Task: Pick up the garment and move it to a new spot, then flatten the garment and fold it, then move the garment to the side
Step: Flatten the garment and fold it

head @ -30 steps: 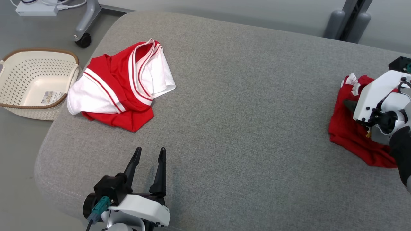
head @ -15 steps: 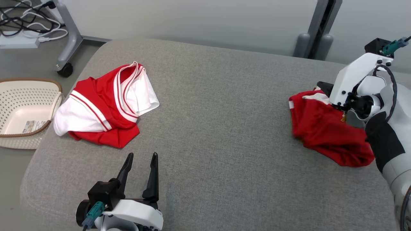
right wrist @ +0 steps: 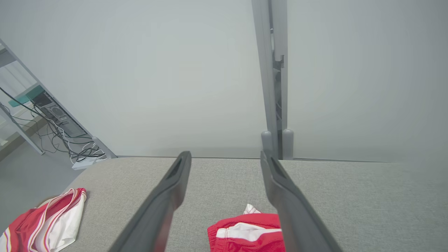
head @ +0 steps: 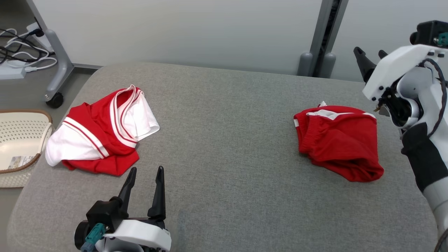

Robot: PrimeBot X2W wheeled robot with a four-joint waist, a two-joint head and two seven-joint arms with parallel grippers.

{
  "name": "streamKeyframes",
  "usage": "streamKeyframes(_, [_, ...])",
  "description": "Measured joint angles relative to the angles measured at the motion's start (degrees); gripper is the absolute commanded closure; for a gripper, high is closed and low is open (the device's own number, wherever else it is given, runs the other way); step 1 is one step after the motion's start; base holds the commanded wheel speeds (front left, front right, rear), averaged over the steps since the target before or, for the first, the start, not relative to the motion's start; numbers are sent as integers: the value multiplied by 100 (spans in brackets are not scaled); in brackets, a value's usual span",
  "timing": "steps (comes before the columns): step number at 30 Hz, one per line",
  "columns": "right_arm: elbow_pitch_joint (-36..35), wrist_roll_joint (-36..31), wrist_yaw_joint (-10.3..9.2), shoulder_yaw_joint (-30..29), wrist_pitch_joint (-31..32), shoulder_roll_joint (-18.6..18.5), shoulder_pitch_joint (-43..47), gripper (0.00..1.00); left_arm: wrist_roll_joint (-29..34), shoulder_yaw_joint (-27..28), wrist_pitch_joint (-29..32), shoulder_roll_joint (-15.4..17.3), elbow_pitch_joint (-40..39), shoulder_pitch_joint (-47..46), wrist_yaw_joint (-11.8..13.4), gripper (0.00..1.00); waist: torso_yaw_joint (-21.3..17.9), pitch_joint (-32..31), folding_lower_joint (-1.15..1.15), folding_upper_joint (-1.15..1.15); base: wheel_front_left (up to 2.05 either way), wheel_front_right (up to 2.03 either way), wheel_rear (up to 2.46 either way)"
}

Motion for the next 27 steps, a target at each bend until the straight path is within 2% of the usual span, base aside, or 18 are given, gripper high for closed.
streamKeyframes(6, [-976, 361, -1, 471, -1345, -594, 936, 0, 40, 180, -1, 3, -213, 49, 5, 0, -233, -35, 0, 0, 0, 0, 0])
streamKeyframes(10, [-1381, 621, 0, 556, -2152, -828, 1635, 0, 71, 297, -1, 2, -360, 69, 10, 0, -406, -46, 0, 0, 0, 0, 0])
streamKeyframes(13, [-1627, 731, -1, 555, -2525, -955, 2130, 0, 101, 379, -1, 0, -486, 96, 18, 0, -537, -49, 0, 0, 0, 0, 0])
streamKeyframes(17, [-2013, 766, 0, 401, -2686, -965, 2799, 0, 145, 457, -1, 0, -592, 158, 18, 0, -695, -52, 0, 0, 0, 0, 0])
streamKeyframes(21, [-2569, 580, 0, -149, -2700, -850, 3420, 0, 180, 476, 0, 1, -644, 201, 13, 0, -807, -44, 0, 0, 0, 0, 0])
streamKeyframes(27, [-3131, 87, 0, -678, -2706, -438, 4194, 0, 235, 476, -1, 0, -703, 216, -5, 0, -873, -33, 0, 0, 0, 0, 0])
